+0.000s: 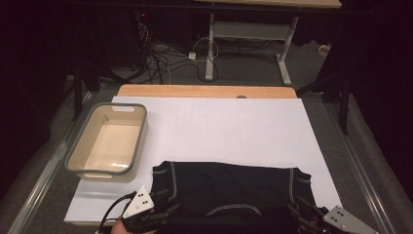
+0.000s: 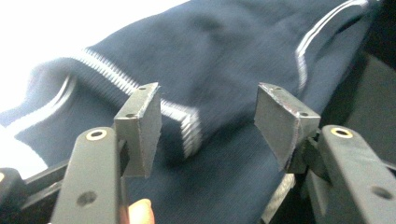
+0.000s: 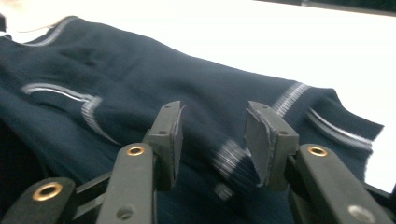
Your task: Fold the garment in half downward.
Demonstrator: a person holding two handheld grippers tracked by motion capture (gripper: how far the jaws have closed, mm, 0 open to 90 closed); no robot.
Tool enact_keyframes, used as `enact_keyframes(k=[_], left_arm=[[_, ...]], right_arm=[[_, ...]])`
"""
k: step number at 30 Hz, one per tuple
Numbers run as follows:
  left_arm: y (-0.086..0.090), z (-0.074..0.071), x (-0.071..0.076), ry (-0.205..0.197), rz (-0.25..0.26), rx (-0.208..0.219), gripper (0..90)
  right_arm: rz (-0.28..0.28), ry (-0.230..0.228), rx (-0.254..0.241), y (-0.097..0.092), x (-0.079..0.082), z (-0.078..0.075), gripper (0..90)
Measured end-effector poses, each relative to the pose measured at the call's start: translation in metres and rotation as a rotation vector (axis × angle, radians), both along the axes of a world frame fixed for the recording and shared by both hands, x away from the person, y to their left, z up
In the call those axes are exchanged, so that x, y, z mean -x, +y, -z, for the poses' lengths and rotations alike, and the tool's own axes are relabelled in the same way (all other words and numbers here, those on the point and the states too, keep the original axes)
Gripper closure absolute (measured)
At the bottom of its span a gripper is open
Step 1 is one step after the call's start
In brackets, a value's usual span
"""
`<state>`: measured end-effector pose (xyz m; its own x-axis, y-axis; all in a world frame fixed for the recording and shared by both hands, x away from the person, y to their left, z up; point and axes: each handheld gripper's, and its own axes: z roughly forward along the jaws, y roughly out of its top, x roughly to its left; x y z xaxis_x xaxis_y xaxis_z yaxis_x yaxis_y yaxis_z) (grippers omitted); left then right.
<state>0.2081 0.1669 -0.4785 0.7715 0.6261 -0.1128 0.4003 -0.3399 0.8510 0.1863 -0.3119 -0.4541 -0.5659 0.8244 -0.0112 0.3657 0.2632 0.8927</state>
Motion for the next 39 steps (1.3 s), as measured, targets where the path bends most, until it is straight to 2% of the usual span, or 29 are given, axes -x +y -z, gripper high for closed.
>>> enact_keyframes(k=[3,6,8,9,10,11,12,13,14,16,19,21,22,24,26,28,29,30,32,33,35,36,39], left_arm=[[-0.019,-0.005,0.002,-0.018,0.069,0.022,45.9],[-0.048,-0.004,-0.001,-0.003,0.144,0.004,46.3],[-0.068,0.0,-0.002,-0.003,0.179,-0.034,43.5],[-0.078,0.005,-0.004,0.003,0.189,-0.068,43.2],[-0.082,0.009,-0.005,0.02,0.199,-0.088,45.2],[-0.088,0.015,-0.006,0.044,0.204,-0.13,48.8],[-0.09,0.019,-0.005,0.048,0.203,-0.154,50.9],[-0.09,0.022,-0.002,0.011,0.191,-0.161,53.8],[-0.089,0.023,-0.001,0.003,0.185,-0.167,60.5],[-0.085,0.021,-0.003,0.019,0.177,-0.156,69.8],[-0.085,0.023,-0.002,0.005,0.179,-0.154,76.0],[-0.085,0.022,-0.001,0.003,0.182,-0.153,78.8],[-0.085,0.021,-0.001,0.005,0.182,-0.15,79.6],[-0.083,0.02,-0.001,0.008,0.183,-0.141,80.1],[-0.081,0.017,0.001,0.005,0.181,-0.129,80.4],[-0.079,0.015,0.001,0.009,0.182,-0.112,80.5],[-0.077,0.014,0.002,0.01,0.183,-0.105,80.6],[-0.076,0.014,0.003,0.011,0.184,-0.101,80.5],[-0.074,0.012,0.005,0.013,0.189,-0.09,80.5],[-0.073,0.01,0.006,0.014,0.194,-0.077,80.5],[-0.071,0.005,0.011,0.014,0.205,-0.054,80.5],[-0.07,0.003,0.013,0.012,0.21,-0.051,80.5],[-0.067,-0.003,0.022,0.002,0.225,-0.047,80.3]], right_arm=[[-0.043,-0.02,0.008,0.018,0.002,-0.006,58.4],[-0.09,-0.02,0.009,0.041,0.001,-0.008,61.4],[-0.12,-0.01,0.031,0.056,-0.002,-0.006,63.9],[-0.131,-0.005,0.042,0.063,-0.004,-0.004,65.3],[-0.137,0.007,0.04,0.071,-0.007,-0.001,65.9],[-0.142,0.02,0.044,0.074,-0.009,0.002,65.8],[-0.14,0.051,0.059,0.076,-0.011,0.009,65.9],[-0.142,0.07,0.065,0.076,-0.01,0.013,67.2],[-0.151,0.093,0.079,0.074,-0.007,0.019,69.5],[-0.163,0.119,0.095,0.069,-0.002,0.024,75.0],[-0.163,0.132,0.086,0.062,0.004,0.026,76.2],[-0.155,0.115,0.076,0.064,0.004,0.022,70.5],[-0.155,0.108,0.063,0.067,0.003,0.021,63.7],[-0.159,0.116,0.062,0.075,0.001,0.022,57.2],[-0.171,0.144,0.082,0.081,0.0,0.027,51.9],[-0.177,0.182,0.137,0.086,-0.003,0.035,54.5],[-0.173,0.155,0.146,0.085,-0.002,0.038,60.8],[-0.168,0.148,0.155,0.085,-0.002,0.037,69.4],[-0.18,0.148,0.155,0.083,-0.002,0.035,79.1],[-0.187,0.147,0.156,0.083,-0.001,0.034,80.4],[-0.193,0.11,0.155,0.082,0.004,0.028,81.1],[-0.197,0.085,0.142,0.08,0.008,0.022,81.2],[-0.202,0.056,0.111,0.076,0.015,0.013,81.1]])
